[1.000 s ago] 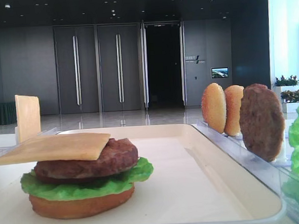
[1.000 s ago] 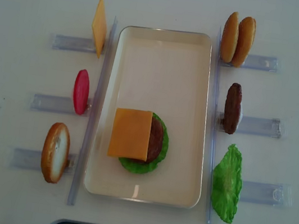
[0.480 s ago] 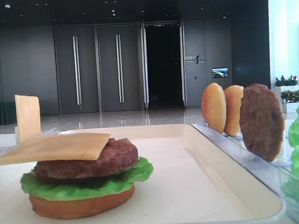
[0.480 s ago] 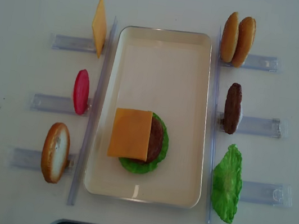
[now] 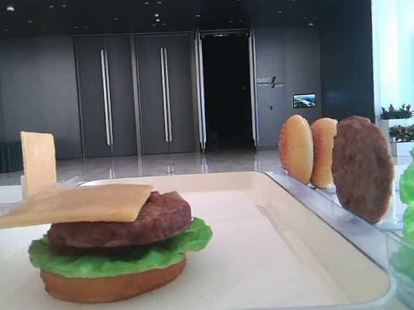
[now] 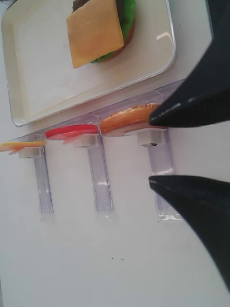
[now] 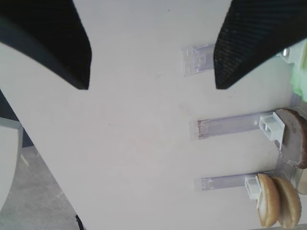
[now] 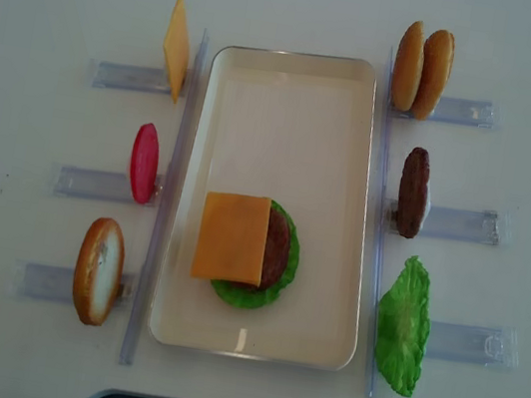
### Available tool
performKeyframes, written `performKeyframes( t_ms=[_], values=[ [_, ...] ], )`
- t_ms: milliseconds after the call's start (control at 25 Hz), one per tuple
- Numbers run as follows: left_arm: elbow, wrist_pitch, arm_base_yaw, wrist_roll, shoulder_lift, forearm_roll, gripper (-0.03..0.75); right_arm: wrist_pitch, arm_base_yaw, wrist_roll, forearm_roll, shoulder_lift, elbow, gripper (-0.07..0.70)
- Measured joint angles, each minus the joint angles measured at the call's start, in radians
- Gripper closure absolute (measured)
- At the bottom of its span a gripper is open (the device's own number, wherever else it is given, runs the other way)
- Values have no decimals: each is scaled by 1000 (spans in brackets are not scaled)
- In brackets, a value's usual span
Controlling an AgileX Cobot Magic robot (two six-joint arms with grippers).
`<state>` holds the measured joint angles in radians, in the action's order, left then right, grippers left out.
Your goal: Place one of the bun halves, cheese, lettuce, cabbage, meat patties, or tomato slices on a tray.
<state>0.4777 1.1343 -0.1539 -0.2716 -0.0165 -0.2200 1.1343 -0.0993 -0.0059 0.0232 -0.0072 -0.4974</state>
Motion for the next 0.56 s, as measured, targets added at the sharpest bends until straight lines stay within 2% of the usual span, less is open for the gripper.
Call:
performKeyframes(
  t_ms=[560],
  values=[
    [0,0,0,0,0,0,615,0,0,6,0,0,0,97]
  ],
)
